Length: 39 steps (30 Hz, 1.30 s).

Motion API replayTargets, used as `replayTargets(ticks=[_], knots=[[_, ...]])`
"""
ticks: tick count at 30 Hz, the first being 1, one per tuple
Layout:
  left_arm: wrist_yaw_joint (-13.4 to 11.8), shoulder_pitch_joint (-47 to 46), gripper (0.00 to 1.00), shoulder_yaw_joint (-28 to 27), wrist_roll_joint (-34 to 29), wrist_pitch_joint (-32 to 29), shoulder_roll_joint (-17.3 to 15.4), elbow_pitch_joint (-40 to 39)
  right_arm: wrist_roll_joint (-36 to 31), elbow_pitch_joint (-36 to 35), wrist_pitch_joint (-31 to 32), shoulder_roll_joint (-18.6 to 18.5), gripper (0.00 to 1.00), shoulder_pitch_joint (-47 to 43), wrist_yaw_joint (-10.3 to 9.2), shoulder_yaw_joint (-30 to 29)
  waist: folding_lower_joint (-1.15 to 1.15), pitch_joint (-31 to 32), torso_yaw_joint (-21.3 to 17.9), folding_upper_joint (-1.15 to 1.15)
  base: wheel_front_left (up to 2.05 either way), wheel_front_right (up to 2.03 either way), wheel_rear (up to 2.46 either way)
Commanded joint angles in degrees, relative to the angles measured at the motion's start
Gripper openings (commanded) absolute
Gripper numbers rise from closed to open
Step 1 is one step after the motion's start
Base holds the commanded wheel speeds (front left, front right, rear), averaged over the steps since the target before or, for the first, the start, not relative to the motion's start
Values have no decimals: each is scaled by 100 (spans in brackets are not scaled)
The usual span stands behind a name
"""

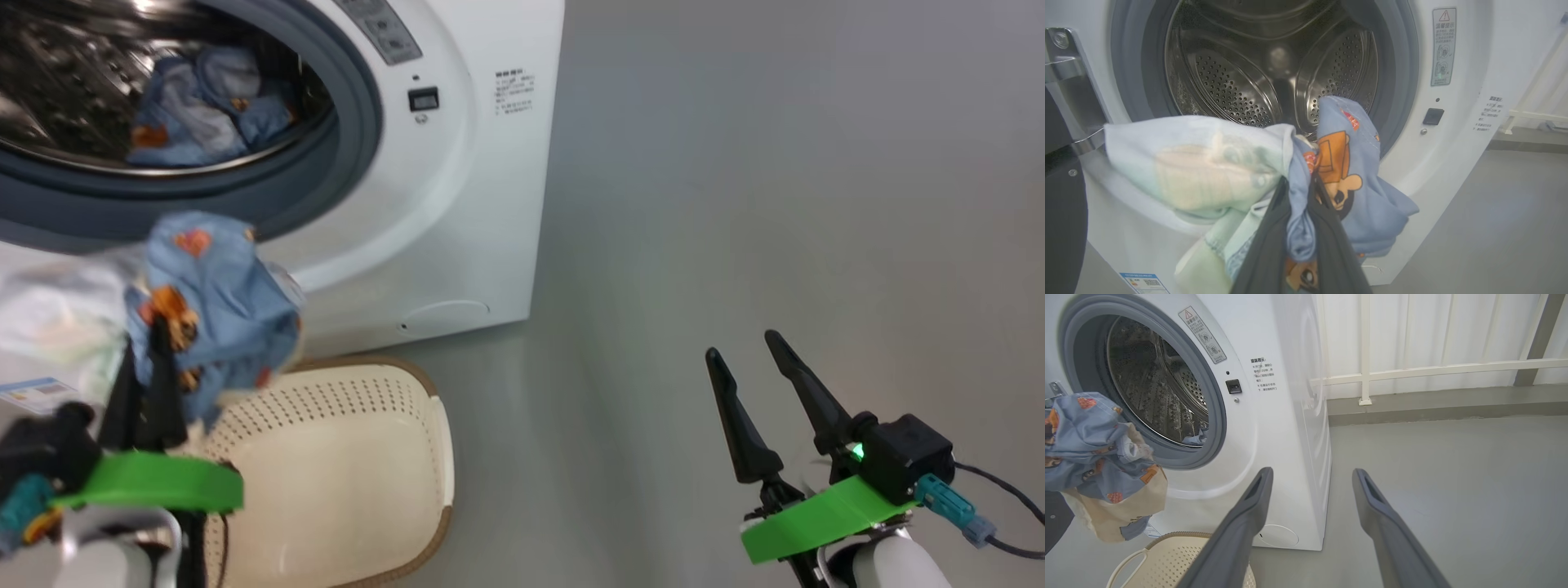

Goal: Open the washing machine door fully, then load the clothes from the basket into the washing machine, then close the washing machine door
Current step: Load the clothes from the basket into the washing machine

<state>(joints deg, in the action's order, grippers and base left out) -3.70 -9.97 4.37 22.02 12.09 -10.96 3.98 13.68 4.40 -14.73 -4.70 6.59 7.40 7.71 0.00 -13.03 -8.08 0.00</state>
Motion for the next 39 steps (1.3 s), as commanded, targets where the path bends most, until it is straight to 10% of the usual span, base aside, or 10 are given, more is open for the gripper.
replayTargets(ticks=[1, 39], knots=[[19, -334, 0, -247, -76, 8, -208, -67, -61, -154, -27, 33, 100, 178, 9, 157, 0, -356, -187, 0, 0, 0, 0], [304, -5048, 0, -614, -869, 289, -1467, 2571, 39, -374, -27, 181, 100, 1231, 9, 658, 0, -2710, -1052, 0, 0, 0, 0]])
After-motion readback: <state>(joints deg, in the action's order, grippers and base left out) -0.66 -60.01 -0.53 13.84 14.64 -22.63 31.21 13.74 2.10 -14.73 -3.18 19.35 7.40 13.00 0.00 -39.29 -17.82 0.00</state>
